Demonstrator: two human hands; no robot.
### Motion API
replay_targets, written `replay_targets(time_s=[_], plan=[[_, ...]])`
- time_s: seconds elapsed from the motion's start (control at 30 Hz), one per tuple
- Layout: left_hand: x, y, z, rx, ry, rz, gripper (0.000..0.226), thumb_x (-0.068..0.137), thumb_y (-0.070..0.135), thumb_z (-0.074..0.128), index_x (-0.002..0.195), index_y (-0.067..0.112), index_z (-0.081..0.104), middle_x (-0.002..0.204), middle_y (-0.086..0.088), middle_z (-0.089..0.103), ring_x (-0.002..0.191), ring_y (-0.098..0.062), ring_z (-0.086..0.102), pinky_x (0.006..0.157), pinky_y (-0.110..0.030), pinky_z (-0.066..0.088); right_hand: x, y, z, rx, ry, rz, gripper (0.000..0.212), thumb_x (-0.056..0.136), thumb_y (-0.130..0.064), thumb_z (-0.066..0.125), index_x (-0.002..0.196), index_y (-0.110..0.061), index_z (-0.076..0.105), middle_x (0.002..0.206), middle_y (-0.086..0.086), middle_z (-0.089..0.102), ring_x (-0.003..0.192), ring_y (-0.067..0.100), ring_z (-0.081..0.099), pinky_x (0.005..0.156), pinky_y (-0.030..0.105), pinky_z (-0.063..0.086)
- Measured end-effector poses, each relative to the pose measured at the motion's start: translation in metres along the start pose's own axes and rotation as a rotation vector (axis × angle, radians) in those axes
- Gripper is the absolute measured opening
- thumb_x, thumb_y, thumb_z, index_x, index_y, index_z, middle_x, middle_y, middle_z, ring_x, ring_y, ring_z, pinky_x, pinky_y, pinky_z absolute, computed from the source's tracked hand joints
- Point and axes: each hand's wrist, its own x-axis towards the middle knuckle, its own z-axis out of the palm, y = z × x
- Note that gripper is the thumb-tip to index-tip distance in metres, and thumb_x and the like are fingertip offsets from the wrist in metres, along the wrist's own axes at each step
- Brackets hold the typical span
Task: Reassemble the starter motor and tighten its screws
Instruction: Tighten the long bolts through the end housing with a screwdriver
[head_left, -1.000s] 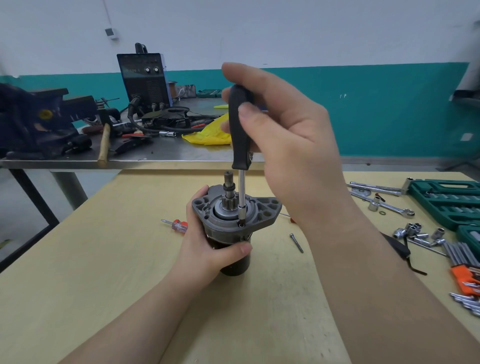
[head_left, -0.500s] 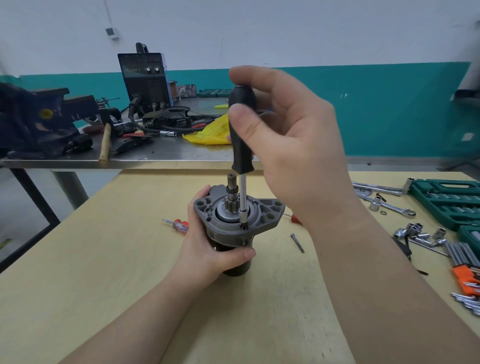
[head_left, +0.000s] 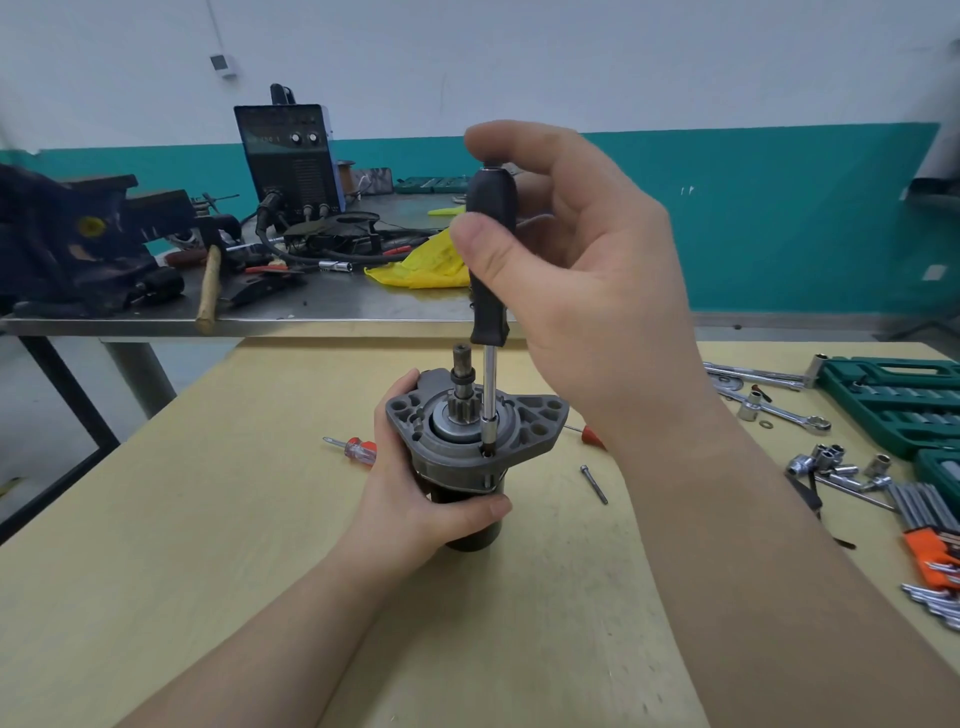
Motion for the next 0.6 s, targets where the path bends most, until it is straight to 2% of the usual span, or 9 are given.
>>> replay_targets(time_s=[0.07,0.13,0.23,0.3,0.4,0.47,0.6], plan=[[-0.0001,0.0003,-0.0001,-0.001,-0.004,-0.006,0.122,0.057,0.029,0.097,0.151,0.059,0.026,0.144,0.019,0.061,0.135,-0.006,0.059,0.101,-0.012,0.048,0.0008,0.0002,-0.0006,-0.012,0.014,0.002,0.028,0.095,-0.020,0.078,0.118,-0.035,0.071,0.089,-0.022,0.069,0.084,0.010,0.067,0.086,0.041,0.063],[0.0001,0.0006,-0.0005,-0.002,-0.007,-0.010,0.123,0.057,0.028,0.097,0.153,0.056,0.025,0.145,0.018,0.060,0.135,-0.006,0.059,0.101,-0.012,0.048,0.0013,-0.0008,-0.0019,0.024,0.018,0.020,0.023,0.099,-0.021,0.072,0.119,-0.032,0.074,0.091,-0.024,0.070,0.088,0.008,0.069,0.088,0.041,0.062],[-0.0002,0.0005,-0.0013,0.004,-0.010,-0.013,0.123,0.058,0.029,0.097,0.155,0.051,0.025,0.144,0.018,0.060,0.135,-0.008,0.059,0.101,-0.013,0.049,0.0011,-0.0005,-0.0030,0.101,0.002,0.068,0.027,0.100,-0.019,0.061,0.120,-0.032,0.073,0.100,-0.016,0.075,0.099,0.021,0.075,0.094,0.049,0.063],[-0.0001,0.0007,-0.0012,0.000,-0.010,-0.013,0.122,0.058,0.029,0.097,0.155,0.052,0.025,0.145,0.017,0.060,0.136,-0.008,0.059,0.102,-0.013,0.049,0.0008,-0.0005,-0.0028,0.075,-0.003,0.051,0.027,0.100,-0.018,0.064,0.122,-0.032,0.072,0.102,-0.012,0.076,0.098,0.023,0.075,0.091,0.049,0.064],[-0.0004,0.0015,-0.0010,0.000,-0.010,-0.016,0.123,0.058,0.030,0.096,0.155,0.051,0.024,0.144,0.020,0.060,0.136,-0.006,0.059,0.102,-0.012,0.048,0.0009,-0.0014,-0.0019,0.020,0.013,0.015,0.027,0.096,-0.019,0.076,0.120,-0.032,0.072,0.094,-0.019,0.072,0.092,0.013,0.070,0.089,0.047,0.063],[-0.0004,0.0025,-0.0007,0.000,-0.010,-0.018,0.123,0.058,0.031,0.095,0.156,0.049,0.023,0.142,0.023,0.061,0.135,-0.004,0.059,0.100,-0.010,0.047,0.0012,-0.0016,-0.0015,0.024,0.020,0.017,0.023,0.096,-0.021,0.077,0.116,-0.033,0.073,0.091,-0.020,0.072,0.089,0.011,0.070,0.088,0.048,0.063],[-0.0006,0.0028,-0.0004,-0.004,-0.014,-0.014,0.123,0.057,0.032,0.095,0.156,0.046,0.023,0.142,0.023,0.060,0.135,-0.005,0.059,0.101,-0.010,0.047,0.0009,-0.0002,-0.0031,0.125,0.009,0.070,0.024,0.100,-0.020,0.062,0.117,-0.029,0.075,0.102,-0.010,0.079,0.100,0.023,0.076,0.094,0.053,0.062]])
